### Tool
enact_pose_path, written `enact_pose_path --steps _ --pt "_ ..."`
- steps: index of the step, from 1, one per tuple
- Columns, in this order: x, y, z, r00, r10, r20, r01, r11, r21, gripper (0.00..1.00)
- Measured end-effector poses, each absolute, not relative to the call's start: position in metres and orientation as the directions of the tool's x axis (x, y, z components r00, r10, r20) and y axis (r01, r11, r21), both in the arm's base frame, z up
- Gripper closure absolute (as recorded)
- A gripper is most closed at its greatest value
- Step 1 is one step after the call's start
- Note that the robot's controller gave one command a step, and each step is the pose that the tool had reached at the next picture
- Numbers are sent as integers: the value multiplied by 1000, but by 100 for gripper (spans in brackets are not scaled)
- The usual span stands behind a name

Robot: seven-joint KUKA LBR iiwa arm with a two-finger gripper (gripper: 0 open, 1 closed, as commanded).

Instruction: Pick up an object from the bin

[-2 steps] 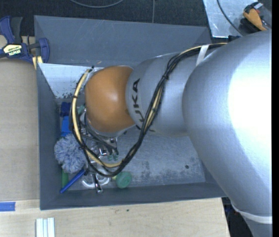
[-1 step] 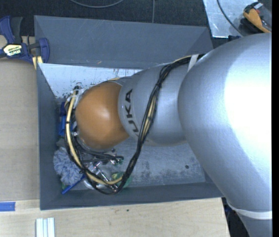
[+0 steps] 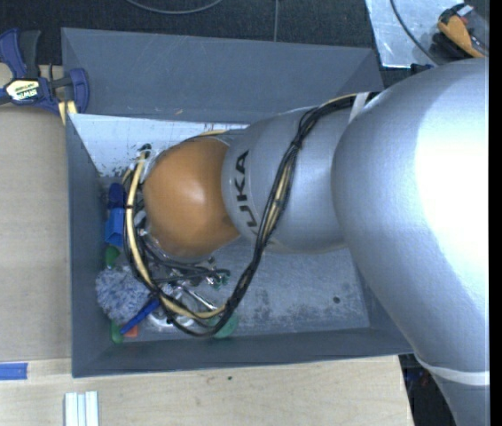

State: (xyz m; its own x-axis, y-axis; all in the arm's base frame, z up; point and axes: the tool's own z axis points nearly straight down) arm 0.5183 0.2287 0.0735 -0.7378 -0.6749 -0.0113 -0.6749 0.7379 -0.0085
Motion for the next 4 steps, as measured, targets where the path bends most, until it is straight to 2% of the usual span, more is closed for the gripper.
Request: enact_pose_path --steps 3,4 --pt "519 229 84 -740 -673 -16 -673 740 -9 100" --pt "516 228 103 -740 -672 -4 -672 740 -4 100"
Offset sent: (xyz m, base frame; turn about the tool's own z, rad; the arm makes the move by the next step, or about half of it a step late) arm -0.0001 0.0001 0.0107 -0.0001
